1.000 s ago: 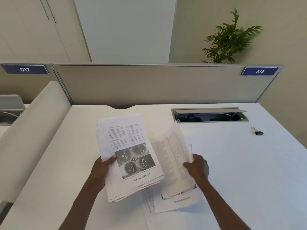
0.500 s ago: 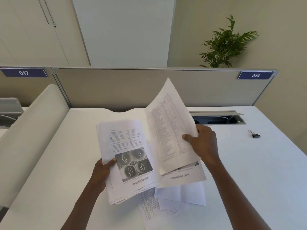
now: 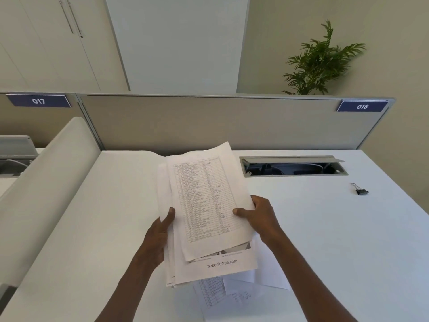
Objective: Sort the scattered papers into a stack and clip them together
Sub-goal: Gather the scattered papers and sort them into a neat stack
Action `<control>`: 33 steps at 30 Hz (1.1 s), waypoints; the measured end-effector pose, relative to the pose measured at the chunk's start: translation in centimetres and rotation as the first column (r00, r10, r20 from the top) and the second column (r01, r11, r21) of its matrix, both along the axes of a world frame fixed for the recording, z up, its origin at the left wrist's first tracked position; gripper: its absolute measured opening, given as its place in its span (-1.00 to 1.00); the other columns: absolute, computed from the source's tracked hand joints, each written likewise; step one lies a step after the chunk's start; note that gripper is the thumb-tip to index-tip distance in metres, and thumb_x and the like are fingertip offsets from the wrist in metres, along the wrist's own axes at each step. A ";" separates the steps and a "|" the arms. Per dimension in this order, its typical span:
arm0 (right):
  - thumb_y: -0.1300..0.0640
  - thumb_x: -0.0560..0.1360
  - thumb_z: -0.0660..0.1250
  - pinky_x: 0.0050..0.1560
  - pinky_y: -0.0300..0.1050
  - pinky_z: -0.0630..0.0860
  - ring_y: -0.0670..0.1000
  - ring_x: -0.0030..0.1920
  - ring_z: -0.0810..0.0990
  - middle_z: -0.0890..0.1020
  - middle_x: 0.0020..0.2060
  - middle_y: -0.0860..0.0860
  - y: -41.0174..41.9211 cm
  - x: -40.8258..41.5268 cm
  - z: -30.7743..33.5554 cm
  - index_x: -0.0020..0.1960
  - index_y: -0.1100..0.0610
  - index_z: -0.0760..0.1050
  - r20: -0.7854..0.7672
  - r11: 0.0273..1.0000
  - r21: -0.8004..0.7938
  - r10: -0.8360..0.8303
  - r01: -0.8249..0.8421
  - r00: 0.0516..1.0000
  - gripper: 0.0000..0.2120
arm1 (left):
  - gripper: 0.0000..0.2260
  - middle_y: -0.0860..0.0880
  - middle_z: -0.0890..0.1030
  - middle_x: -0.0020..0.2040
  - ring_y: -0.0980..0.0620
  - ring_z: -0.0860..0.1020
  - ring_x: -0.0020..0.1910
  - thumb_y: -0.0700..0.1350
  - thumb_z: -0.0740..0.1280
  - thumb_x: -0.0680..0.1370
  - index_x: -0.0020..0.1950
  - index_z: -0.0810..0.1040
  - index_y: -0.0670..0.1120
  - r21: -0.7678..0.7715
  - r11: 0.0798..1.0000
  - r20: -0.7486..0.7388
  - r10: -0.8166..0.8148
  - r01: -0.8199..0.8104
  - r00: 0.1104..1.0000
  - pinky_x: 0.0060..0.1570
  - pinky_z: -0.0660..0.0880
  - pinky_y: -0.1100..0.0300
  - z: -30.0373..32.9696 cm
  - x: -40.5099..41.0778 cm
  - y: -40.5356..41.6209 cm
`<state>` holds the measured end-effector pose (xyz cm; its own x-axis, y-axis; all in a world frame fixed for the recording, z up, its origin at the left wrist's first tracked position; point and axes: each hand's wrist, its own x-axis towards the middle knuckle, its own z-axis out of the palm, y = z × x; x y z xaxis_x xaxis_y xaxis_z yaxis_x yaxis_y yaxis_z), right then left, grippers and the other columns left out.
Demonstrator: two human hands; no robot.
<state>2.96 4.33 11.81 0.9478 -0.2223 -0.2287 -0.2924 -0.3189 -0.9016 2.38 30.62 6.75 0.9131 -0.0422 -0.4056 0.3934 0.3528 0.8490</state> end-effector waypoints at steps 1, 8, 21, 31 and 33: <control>0.17 0.36 0.55 -0.20 -0.18 0.56 -0.01 -0.11 0.66 0.70 -0.03 0.03 0.0 -0.1 -0.2 0.06 0.19 0.60 -0.007 1.000 0.015 0.006 -0.006 1.000 -0.69 | -0.64 -0.14 0.69 0.15 -0.15 0.66 0.13 0.05 0.35 0.53 0.25 0.60 -0.11 -0.017 1.000 0.011 -0.018 0.018 1.000 0.21 0.50 -0.09 0.1 0.1 0.0; 0.09 0.37 0.55 -0.04 -0.11 0.53 0.01 0.00 0.65 0.68 0.03 0.02 -0.5 -0.6 -1.3 0.08 0.14 0.56 -0.144 0.974 0.228 0.049 -0.015 0.988 -0.66 | -0.68 -0.18 0.68 0.15 -0.19 0.66 0.12 -0.21 0.39 0.50 0.25 0.59 -0.17 -0.028 0.995 0.081 -0.097 0.100 0.992 0.00 0.63 0.03 0.5 0.1 -0.7; 0.34 0.48 0.40 0.33 0.20 0.44 0.22 0.26 0.57 0.60 0.23 0.23 -0.5 -1.2 -3.5 0.32 0.28 0.50 -0.061 0.617 0.777 0.276 -0.128 0.959 -0.60 | -0.72 -0.23 0.66 0.16 -0.21 0.66 0.09 -0.29 0.32 0.51 0.19 0.64 -0.18 -0.037 0.948 0.117 -0.310 0.316 0.944 0.01 0.63 -0.02 2.7 0.3 0.1; 0.20 0.31 0.59 -0.07 -0.12 0.62 0.05 -0.05 0.67 0.68 -0.02 0.02 1.5 0.2 -1.0 0.15 0.20 0.58 0.206 0.997 0.065 -0.060 0.047 0.977 -0.57 | -0.69 -0.02 0.68 0.17 -0.01 0.63 0.19 -0.14 0.39 0.56 0.31 0.55 -0.10 0.297 0.948 0.257 -0.195 0.115 0.946 0.28 0.50 -0.09 2.1 0.7 -0.6; 0.18 0.34 0.57 -0.12 -0.20 0.59 0.03 -0.08 0.65 0.67 -0.04 -0.02 1.7 0.3 -0.5 0.14 0.17 0.58 0.265 0.998 0.029 -0.066 0.061 0.962 -0.60 | -0.72 0.01 0.69 0.15 0.01 0.63 0.16 -0.16 0.37 0.58 0.29 0.56 -0.09 0.323 0.945 0.278 -0.148 0.052 0.949 0.25 0.52 -0.05 2.4 0.9 -1.1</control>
<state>3.29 6.07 11.26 0.9591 -0.2821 0.0239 -0.0610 -0.2883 -0.9556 3.26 29.54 9.18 0.9904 -0.0561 -0.1264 0.1281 0.0270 0.9914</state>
